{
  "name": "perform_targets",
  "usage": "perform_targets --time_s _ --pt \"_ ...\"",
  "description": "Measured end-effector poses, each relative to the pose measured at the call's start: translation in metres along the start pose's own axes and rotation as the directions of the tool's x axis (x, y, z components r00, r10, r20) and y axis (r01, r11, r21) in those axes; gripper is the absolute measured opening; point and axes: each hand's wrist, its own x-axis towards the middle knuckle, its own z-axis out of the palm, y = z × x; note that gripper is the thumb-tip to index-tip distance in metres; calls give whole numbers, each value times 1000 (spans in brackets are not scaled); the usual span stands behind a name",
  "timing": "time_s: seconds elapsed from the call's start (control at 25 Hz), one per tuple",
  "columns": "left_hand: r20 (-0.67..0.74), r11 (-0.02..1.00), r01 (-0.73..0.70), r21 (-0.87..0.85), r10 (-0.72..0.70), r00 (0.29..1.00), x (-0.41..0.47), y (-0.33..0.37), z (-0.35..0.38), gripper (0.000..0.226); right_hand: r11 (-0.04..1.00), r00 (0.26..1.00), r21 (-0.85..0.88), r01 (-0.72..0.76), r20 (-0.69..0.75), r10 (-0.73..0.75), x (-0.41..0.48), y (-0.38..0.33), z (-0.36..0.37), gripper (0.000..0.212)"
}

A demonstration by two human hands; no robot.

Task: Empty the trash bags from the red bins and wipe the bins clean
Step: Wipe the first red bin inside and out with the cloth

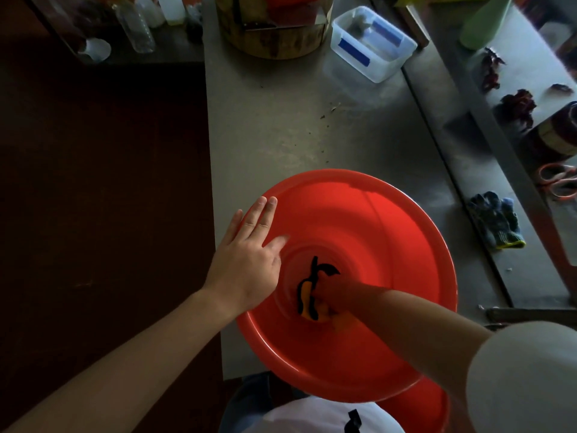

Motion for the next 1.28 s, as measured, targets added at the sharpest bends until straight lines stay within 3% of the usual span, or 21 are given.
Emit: perform_targets --time_s 0.08,0.16,0.32,0.48,0.64,0.84,0.96,1.12,1.2,1.28 --pt "6 1000 -10 1 10 1000 3 7 0 44 986 993 -128 102 64 -94 -2 -16 -2 53" --pt "-3 1000 -12 12 12 1000 5 8 1 45 986 995 -147 84 -39 -91 7 -27 -11 58" --pt "-27 1000 -30 8 30 999 4 5 2 46 990 953 86 -109 -273 129 34 -31 -34 67" --pt "-20 1000 -21 13 21 1000 7 6 1 45 999 971 53 -10 -236 22 39 -29 -24 82" --pt "-25 1000 -20 17 21 999 6 5 3 44 962 977 -200 185 -68 -202 27 -45 7 65" --pt "-38 999 -33 19 34 999 4 5 3 45 922 967 -310 232 -25 -252 27 -42 3 58" --pt "-47 999 -46 17 47 998 3 5 3 46 982 984 -162 95 -132 -117 35 -24 -21 63" --pt "-39 999 -44 29 45 998 5 6 4 45 992 948 11 -125 -293 123 37 9 -47 54" --pt "-29 998 -43 36 44 999 5 5 4 45 994 958 -12 -112 -265 105 36 11 -47 50" --pt "-21 998 -40 49 41 999 5 5 4 45 992 985 -127 8 -170 -30 29 2 -31 47"
